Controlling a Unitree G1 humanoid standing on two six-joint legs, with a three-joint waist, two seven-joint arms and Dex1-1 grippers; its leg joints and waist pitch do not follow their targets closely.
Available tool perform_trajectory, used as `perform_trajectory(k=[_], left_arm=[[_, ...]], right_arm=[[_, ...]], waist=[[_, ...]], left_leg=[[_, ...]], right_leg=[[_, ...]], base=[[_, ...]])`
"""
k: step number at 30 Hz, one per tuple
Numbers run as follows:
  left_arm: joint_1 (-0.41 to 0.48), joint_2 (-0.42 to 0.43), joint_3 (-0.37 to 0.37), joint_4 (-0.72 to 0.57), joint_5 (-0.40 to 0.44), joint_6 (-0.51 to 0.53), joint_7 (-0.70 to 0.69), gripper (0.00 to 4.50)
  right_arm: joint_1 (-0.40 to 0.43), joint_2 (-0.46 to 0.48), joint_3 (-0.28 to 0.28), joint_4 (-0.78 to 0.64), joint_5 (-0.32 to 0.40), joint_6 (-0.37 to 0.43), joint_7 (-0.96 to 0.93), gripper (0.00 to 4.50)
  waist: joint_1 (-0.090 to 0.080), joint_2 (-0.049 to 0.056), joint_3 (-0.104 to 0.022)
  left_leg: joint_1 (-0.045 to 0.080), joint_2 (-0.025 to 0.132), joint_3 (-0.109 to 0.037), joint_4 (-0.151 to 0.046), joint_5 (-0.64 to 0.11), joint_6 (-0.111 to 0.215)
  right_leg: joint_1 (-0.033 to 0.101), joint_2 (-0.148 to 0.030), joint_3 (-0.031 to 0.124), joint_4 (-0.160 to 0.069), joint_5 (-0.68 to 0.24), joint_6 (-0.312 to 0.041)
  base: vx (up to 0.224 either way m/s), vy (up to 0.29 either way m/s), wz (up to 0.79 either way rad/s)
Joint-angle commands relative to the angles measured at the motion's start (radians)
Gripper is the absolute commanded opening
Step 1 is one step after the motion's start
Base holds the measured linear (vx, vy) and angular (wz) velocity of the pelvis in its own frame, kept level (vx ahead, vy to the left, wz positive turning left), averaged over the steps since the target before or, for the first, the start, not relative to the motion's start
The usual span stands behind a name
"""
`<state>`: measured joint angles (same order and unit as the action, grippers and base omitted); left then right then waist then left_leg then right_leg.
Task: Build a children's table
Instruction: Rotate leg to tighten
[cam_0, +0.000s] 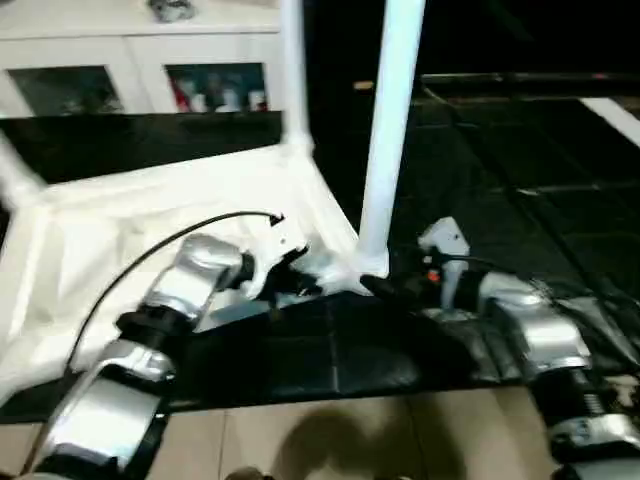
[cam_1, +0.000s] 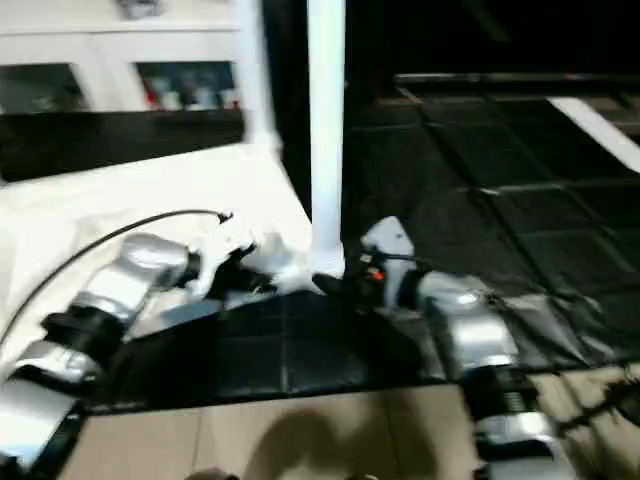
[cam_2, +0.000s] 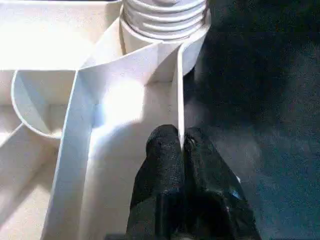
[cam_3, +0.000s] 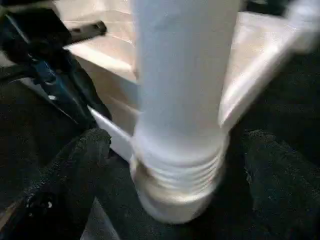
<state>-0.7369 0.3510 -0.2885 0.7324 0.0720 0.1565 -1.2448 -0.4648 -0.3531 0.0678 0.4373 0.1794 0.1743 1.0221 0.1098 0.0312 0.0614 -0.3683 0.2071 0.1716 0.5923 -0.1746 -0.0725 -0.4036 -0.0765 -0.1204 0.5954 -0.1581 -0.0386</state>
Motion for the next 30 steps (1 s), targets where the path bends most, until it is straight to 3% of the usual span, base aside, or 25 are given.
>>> perform_trajectory(k=[1, 2, 3, 5, 10, 16, 17, 30], left_arm=[[-0.014, 0.004, -0.025, -0.031, -0.011, -0.054, -0.075, 0.0], [-0.015, 0.014, -0.033, -0.024, -0.009, -0.069, -0.102, 0.0], [-0.014, 0.026, -0.044, -0.019, -0.004, -0.09, -0.131, 0.0], [-0.006, 0.044, -0.066, -0.025, -0.003, -0.119, -0.195, 0.0], [0.004, 0.057, -0.091, -0.034, 0.003, -0.154, -0.242, 0.0], [0.012, 0.064, -0.115, -0.042, 0.002, -0.186, -0.284, 0.0], [0.014, 0.063, -0.118, -0.046, 0.003, -0.188, -0.29, 0.0], [0.014, 0.057, -0.128, -0.05, 0.002, -0.201, -0.304, 0.0]], right_arm=[[-0.002, -0.028, 0.016, -0.024, 0.016, 0.014, 0.067, 4.46], [-0.006, -0.052, 0.028, -0.023, 0.016, 0.016, 0.108, 4.46], [-0.012, -0.076, 0.044, -0.018, 0.012, 0.014, 0.151, 4.46], [-0.023, -0.116, 0.084, -0.014, 0.009, 0.006, 0.255, 4.46], [-0.037, -0.13, 0.128, -0.002, -0.008, -0.016, 0.332, 4.46], [-0.071, -0.118, 0.142, 0.05, -0.013, -0.048, 0.34, 4.46], [-0.076, -0.113, 0.144, 0.056, -0.011, -0.05, 0.345, 4.21], [-0.09, -0.088, 0.173, 0.084, -0.014, -0.066, 0.384, 3.16]], waist=[[0.002, 0.008, -0.085], [0.005, 0.004, -0.084], [0.009, 0.006, -0.084], [0.015, -0.003, -0.084], [0.022, -0.009, -0.083], [0.03, -0.006, -0.082], [0.03, -0.008, -0.083], [0.029, -0.006, -0.084]], left_leg=[[0.014, 0.03, -0.005, -0.057, -0.186, 0.08], [0.016, 0.031, -0.004, -0.057, -0.189, 0.08], [0.017, 0.032, -0.004, -0.058, -0.19, 0.075], [0.011, 0.029, -0.003, -0.056, -0.186, 0.079], [0.012, 0.03, -0.003, -0.056, -0.18, 0.077], [0.018, 0.034, -0.003, -0.058, -0.191, 0.065], [0.017, 0.033, -0.002, -0.058, -0.189, 0.065], [0.013, 0.033, -0.005, -0.058, -0.178, 0.066]], right_leg=[[0.064, -0.072, 0.058, -0.069, -0.204, -0.195], [0.062, -0.072, 0.058, -0.071, -0.208, -0.196], [0.061, -0.073, 0.059, -0.068, -0.206, -0.2], [0.066, -0.075, 0.059, -0.067, -0.217, -0.195], [0.062, -0.077, 0.058, -0.073, -0.282, -0.17], [0.055, -0.077, 0.06, -0.072, -0.284, -0.174], [0.056, -0.077, 0.06, -0.071, -0.282, -0.174], [0.059, -0.077, 0.059, -0.07, -0.28, -0.167]], base=[[0.0, 0.0, 0.0], [0.0, 0.0, 0.0], [0.0, 0.0, 0.0], [0.0, 0.0, 0.0], [0.0, 0.0, 0.0], [0.0, 0.0, 0.0], [0.0, 0.0, 0.0], [0.0, 0.0, 0.0]])
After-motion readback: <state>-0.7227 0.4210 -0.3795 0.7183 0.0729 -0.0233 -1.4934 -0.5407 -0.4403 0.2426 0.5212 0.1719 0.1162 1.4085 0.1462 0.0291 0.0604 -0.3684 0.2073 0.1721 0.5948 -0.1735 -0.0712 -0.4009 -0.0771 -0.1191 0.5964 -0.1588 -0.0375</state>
